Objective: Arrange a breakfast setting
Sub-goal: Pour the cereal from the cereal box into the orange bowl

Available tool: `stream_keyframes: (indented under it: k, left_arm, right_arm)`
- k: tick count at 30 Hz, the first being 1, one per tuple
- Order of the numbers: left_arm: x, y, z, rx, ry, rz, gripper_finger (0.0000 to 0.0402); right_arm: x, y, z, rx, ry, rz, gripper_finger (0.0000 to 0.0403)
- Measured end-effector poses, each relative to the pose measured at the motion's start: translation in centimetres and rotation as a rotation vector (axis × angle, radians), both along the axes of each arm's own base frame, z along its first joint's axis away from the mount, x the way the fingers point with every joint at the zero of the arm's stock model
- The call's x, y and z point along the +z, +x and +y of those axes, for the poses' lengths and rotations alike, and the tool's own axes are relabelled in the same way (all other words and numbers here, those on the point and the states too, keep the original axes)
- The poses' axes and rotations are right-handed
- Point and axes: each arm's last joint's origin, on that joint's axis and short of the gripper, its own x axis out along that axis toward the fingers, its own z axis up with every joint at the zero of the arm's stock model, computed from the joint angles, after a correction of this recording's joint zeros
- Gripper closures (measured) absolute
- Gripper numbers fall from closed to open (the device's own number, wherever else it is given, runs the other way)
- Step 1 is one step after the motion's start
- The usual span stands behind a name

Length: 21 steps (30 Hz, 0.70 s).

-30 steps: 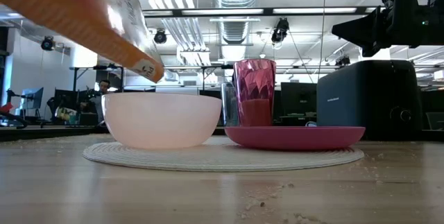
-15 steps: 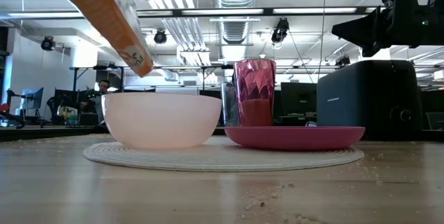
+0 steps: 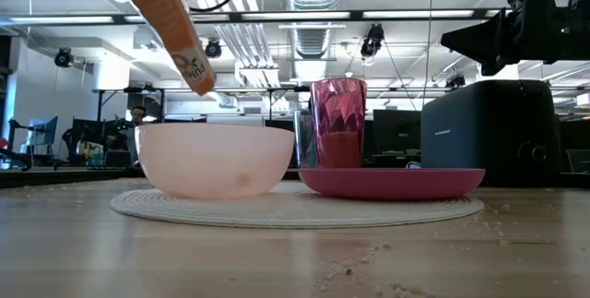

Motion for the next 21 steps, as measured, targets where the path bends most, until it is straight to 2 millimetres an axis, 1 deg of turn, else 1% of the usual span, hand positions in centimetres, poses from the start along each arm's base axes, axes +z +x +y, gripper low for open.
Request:
stream_keyframes:
  k: [7, 12, 21]
  left_arm:
    - [-0.16, 0.10, 0.39, 0.013, -0.002, 0.005, 0.0401]
    - [-0.08, -0.18, 0.90, 0.036, 0.015, 0.005, 0.0401]
    - [-0.39, 0.05, 0.96, 0.034, -0.001, 0.014, 0.0401]
  right_arm:
    - [-0.01, 0.00, 0.00, 0.000, -0.001, 0.001, 0.0360]
    - [0.00, 0.00, 0.00, 0.000, -0.001, 0.000, 0.0360]
    - [0.00, 0.00, 0.00, 0.000, -0.001, 0.000, 0.0360]
